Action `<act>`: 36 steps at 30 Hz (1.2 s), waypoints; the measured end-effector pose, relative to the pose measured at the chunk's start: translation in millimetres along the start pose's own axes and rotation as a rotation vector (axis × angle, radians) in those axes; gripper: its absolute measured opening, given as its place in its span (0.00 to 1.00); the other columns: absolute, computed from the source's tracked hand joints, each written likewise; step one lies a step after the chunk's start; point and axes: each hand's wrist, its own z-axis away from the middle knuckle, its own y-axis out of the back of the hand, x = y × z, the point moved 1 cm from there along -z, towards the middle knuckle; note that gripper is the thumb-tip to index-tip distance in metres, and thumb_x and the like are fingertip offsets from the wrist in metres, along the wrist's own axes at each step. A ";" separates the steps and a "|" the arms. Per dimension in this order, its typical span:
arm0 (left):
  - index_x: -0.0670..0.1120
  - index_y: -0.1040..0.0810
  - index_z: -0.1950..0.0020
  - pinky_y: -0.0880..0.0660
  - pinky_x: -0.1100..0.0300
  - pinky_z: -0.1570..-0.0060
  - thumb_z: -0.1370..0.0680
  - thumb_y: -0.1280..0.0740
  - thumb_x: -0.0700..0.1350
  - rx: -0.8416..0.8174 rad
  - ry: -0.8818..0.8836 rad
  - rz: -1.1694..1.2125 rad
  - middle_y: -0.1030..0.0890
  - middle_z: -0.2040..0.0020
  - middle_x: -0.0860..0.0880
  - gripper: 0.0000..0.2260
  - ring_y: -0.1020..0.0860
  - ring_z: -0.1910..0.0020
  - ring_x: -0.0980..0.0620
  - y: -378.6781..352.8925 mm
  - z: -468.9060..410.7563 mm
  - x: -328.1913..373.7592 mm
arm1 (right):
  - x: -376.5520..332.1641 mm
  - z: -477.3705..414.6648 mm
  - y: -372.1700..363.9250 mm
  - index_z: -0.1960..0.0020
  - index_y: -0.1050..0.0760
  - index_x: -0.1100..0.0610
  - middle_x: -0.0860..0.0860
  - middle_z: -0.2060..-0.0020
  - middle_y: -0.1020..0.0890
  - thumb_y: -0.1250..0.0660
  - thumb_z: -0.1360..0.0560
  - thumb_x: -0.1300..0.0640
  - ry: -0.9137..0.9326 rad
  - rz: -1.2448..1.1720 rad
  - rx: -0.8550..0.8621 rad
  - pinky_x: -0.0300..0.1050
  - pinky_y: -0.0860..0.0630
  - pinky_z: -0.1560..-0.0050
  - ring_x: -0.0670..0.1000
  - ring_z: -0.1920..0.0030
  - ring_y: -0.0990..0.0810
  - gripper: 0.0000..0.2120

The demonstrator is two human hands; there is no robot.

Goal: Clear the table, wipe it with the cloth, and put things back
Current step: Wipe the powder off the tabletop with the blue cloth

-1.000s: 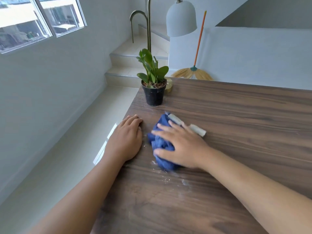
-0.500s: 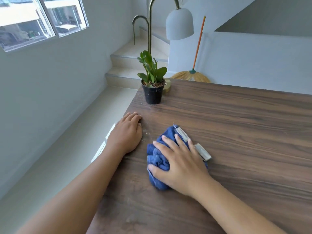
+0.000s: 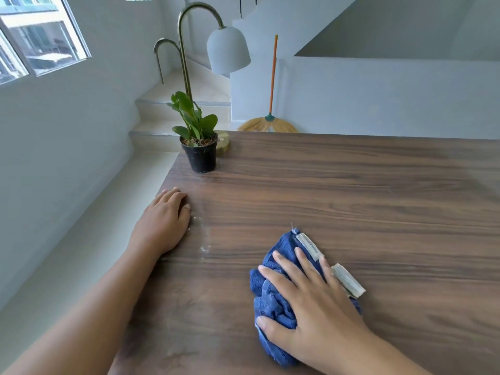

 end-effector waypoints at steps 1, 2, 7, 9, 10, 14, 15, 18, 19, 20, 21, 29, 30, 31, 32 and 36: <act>0.47 0.30 0.31 0.44 0.54 0.28 0.19 0.44 0.50 0.007 -0.003 0.003 0.32 0.27 0.48 0.18 0.40 0.26 0.48 1.1 0.2 0.9 | -5.3 -5.9 -1.0 0.26 0.46 0.36 0.41 0.23 0.46 0.49 0.31 0.26 0.009 -0.023 0.016 0.55 0.59 0.28 0.53 0.22 0.53 0.36; 0.46 0.29 0.32 0.43 0.54 0.28 0.19 0.43 0.50 0.012 -0.004 0.012 0.31 0.28 0.48 0.17 0.38 0.27 0.47 2.7 0.9 1.4 | -12.1 -13.7 -0.6 0.25 0.51 0.36 0.40 0.23 0.52 0.51 0.31 0.26 0.000 -0.049 -0.032 0.57 0.65 0.28 0.51 0.23 0.61 0.37; 0.47 0.24 0.37 0.34 0.53 0.36 0.20 0.42 0.46 0.048 0.031 0.131 0.28 0.31 0.47 0.14 0.29 0.34 0.45 18.6 15.1 14.1 | -47.3 -43.5 -3.8 0.24 0.58 0.39 0.46 0.22 0.55 0.52 0.31 0.25 0.088 -0.125 -0.137 0.62 0.67 0.28 0.52 0.24 0.65 0.41; 0.51 0.26 0.35 0.32 0.54 0.40 0.19 0.42 0.47 0.057 0.087 0.256 0.26 0.33 0.49 0.14 0.27 0.37 0.48 33.8 32.0 29.7 | -34.1 -44.1 7.2 0.23 0.56 0.39 0.43 0.22 0.53 0.50 0.28 0.26 0.088 -0.312 -0.162 0.55 0.63 0.25 0.46 0.23 0.62 0.39; 0.53 0.27 0.35 0.31 0.55 0.40 0.19 0.43 0.49 0.051 0.100 0.317 0.26 0.33 0.51 0.14 0.27 0.38 0.50 40.1 44.5 39.5 | -19.7 -42.9 14.4 0.23 0.54 0.39 0.41 0.22 0.51 0.49 0.27 0.28 0.076 -0.393 -0.130 0.52 0.59 0.24 0.43 0.24 0.58 0.36; 0.54 0.32 0.30 0.40 0.58 0.30 0.20 0.44 0.56 -0.105 -0.050 0.395 0.32 0.31 0.60 0.19 0.36 0.31 0.61 42.1 120.0 96.5 | 39.3 -40.2 21.8 0.22 0.53 0.44 0.39 0.23 0.50 0.54 0.23 0.33 0.118 -0.067 -0.059 0.51 0.60 0.24 0.45 0.23 0.58 0.33; 0.54 0.35 0.27 0.44 0.59 0.28 0.21 0.45 0.59 -0.147 -0.095 0.317 0.35 0.29 0.61 0.22 0.40 0.28 0.61 33.9 135.1 109.0 | 43.2 -39.0 16.7 0.22 0.56 0.44 0.38 0.23 0.53 0.59 0.25 0.32 0.140 0.016 -0.098 0.52 0.62 0.24 0.47 0.23 0.60 0.34; 0.51 0.34 0.26 0.44 0.53 0.26 0.22 0.50 0.64 -0.139 -0.199 -0.010 0.34 0.27 0.55 0.29 0.40 0.25 0.54 14.6 158.2 123.5 | 38.6 -37.2 2.9 0.22 0.61 0.45 0.38 0.23 0.57 0.71 0.27 0.32 0.196 0.124 -0.087 0.54 0.63 0.25 0.49 0.23 0.64 0.36; 0.51 0.30 0.28 0.40 0.52 0.28 0.22 0.49 0.63 -0.115 -0.194 -0.052 0.29 0.29 0.54 0.28 0.36 0.27 0.52 15.1 160.9 119.8 | 34.5 -38.1 1.2 0.22 0.62 0.45 0.38 0.23 0.57 0.71 0.27 0.34 0.213 0.133 -0.073 0.55 0.63 0.25 0.49 0.23 0.64 0.35; 0.51 0.27 0.31 0.36 0.52 0.30 0.22 0.48 0.63 -0.098 -0.187 -0.070 0.26 0.32 0.54 0.26 0.32 0.30 0.51 17.0 164.0 112.9 | 28.1 -39.1 0.4 0.22 0.61 0.46 0.38 0.23 0.57 0.71 0.27 0.35 0.232 0.133 -0.068 0.55 0.63 0.25 0.49 0.23 0.65 0.35; 0.51 0.25 0.33 0.33 0.52 0.32 0.22 0.47 0.63 -0.098 -0.183 -0.091 0.24 0.34 0.54 0.25 0.29 0.32 0.51 21.4 169.1 105.1 | 19.9 -40.1 -0.8 0.22 0.61 0.45 0.38 0.23 0.57 0.70 0.27 0.36 0.257 0.130 -0.070 0.56 0.63 0.25 0.49 0.23 0.65 0.35; 0.56 0.27 0.31 0.40 0.54 0.32 0.19 0.53 0.63 -0.150 -0.124 -0.323 0.30 0.28 0.52 0.25 0.34 0.28 0.48 65.0 215.0 14.6 | -71.0 -53.0 -15.6 0.24 0.45 0.53 0.49 0.22 0.52 0.54 0.27 0.34 0.405 0.030 -0.009 0.56 0.58 0.24 0.51 0.22 0.58 0.37; 0.56 0.25 0.33 0.34 0.52 0.34 0.19 0.54 0.60 -0.139 -0.099 -0.350 0.27 0.30 0.50 0.24 0.31 0.30 0.45 70.1 218.1 11.4 | -72.3 -55.0 -16.1 0.23 0.47 0.49 0.46 0.22 0.52 0.53 0.26 0.33 0.422 0.024 -0.013 0.55 0.59 0.24 0.50 0.22 0.59 0.36; 0.56 0.23 0.35 0.27 0.51 0.38 0.19 0.52 0.57 -0.112 -0.067 -0.358 0.25 0.32 0.49 0.22 0.28 0.33 0.42 73.3 220.9 11.9 | -70.6 -56.4 -16.6 0.23 0.48 0.46 0.44 0.22 0.51 0.53 0.26 0.32 0.443 0.024 -0.028 0.54 0.60 0.24 0.50 0.23 0.60 0.35; 0.55 0.22 0.36 0.23 0.48 0.43 0.21 0.49 0.54 -0.082 -0.024 -0.343 0.23 0.35 0.48 0.21 0.26 0.36 0.40 72.9 224.2 15.3 | -67.8 -57.3 -16.2 0.23 0.48 0.44 0.41 0.22 0.50 0.53 0.25 0.31 0.460 0.015 -0.058 0.53 0.61 0.24 0.49 0.23 0.59 0.35; 0.60 0.28 0.32 0.34 0.44 0.35 0.25 0.45 0.62 -0.042 0.278 -0.177 0.24 0.33 0.50 0.23 0.27 0.35 0.37 53.4 225.2 54.3 | -49.9 -70.3 -7.4 0.26 0.38 0.43 0.39 0.26 0.39 0.56 0.26 0.32 0.401 -0.140 -0.029 0.44 0.53 0.26 0.43 0.24 0.46 0.32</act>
